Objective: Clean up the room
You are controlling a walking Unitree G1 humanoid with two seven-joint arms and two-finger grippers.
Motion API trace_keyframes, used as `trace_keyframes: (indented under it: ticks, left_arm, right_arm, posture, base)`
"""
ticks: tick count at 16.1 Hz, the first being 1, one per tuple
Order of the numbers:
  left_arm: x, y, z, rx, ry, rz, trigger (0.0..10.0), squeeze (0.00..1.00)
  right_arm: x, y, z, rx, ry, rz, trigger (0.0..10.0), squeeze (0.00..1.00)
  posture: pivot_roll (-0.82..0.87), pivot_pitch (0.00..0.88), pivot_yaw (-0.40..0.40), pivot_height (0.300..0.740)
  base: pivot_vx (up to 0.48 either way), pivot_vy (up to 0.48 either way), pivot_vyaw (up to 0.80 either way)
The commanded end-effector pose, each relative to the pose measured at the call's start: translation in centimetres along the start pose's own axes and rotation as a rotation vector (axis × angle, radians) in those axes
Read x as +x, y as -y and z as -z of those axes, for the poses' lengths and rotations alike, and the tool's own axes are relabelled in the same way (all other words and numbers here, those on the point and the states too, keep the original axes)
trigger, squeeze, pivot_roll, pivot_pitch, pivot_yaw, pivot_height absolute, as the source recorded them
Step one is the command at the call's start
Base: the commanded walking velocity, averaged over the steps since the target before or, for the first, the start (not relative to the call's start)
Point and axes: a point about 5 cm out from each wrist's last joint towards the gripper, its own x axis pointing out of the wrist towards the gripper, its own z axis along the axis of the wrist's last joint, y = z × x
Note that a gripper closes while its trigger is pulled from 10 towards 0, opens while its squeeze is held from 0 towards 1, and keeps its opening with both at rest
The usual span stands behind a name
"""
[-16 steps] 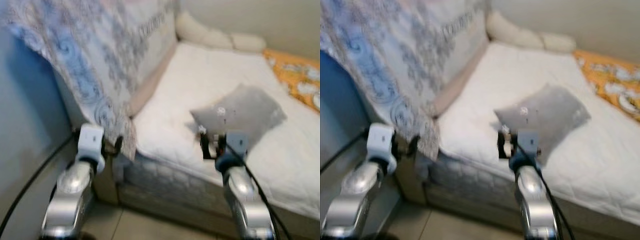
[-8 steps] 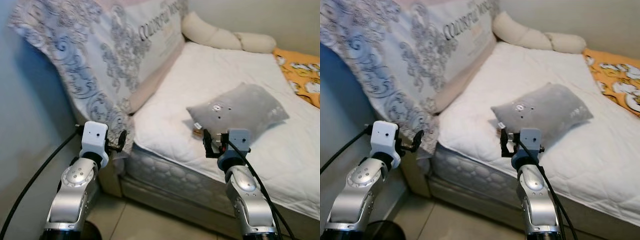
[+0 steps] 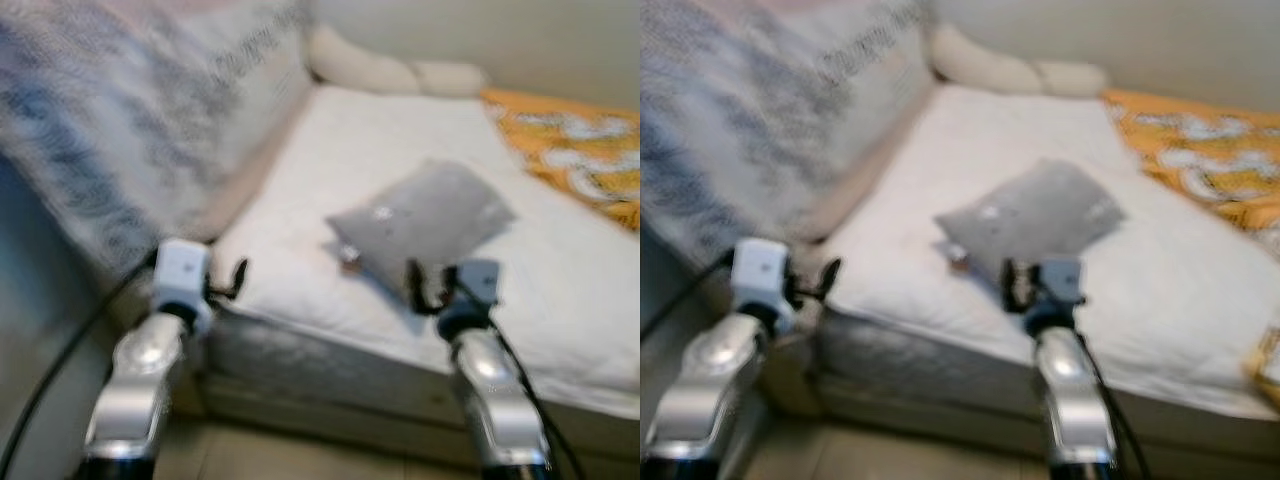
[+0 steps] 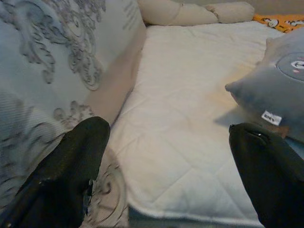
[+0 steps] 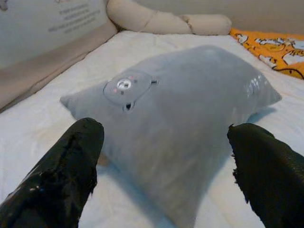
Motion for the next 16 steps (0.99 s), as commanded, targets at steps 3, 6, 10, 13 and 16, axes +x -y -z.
trace_keyframes:
  ticks: [3, 6, 10, 13, 16]
  left_arm:
    - [0.39, 0.57, -0.44, -0.005, 0.016, 0.022, 10.0, 0.67]
    - [0.42, 0.50, -0.44, -0.009, 0.013, 0.021, 10.0, 0.67]
    - [0.48, 0.49, -0.44, -0.010, 0.011, 0.023, 10.0, 0.67]
    - [0.51, 0.48, -0.45, -0.013, 0.011, 0.026, 10.0, 0.67]
    - [0.56, 0.54, -0.49, -0.014, 0.012, 0.025, 10.0, 0.67]
  right_arm:
    - [0.21, 0.78, -0.45, -0.014, 0.019, 0.023, 10.0, 0.00]
    - [0.30, 0.61, -0.40, 0.001, 0.011, 0.009, 10.0, 0.00]
    - [0.37, 0.54, -0.41, -0.007, 0.013, 0.006, 10.0, 0.00]
    - [0.41, 0.45, -0.34, -0.007, 0.008, 0.001, 10.0, 0.00]
    - [0.49, 0.57, -0.32, -0.021, 0.007, 0.004, 10.0, 0.00]
  posture:
    - [0.03, 0.000, -0.039, 0.740]
    - [0.03, 0.000, -0.038, 0.740]
    - [0.03, 0.000, -0.036, 0.740]
    - [0.04, 0.000, -0.037, 0.740]
    - [0.04, 0.000, -0.037, 0.740]
  base:
    - [0.257, 0.000, 0.00]
    - [0.256, 0.000, -0.18]
    - [0.257, 0.000, -0.11]
    - [0.257, 0.000, -0.27]
    - [0.264, 0.000, -0.27]
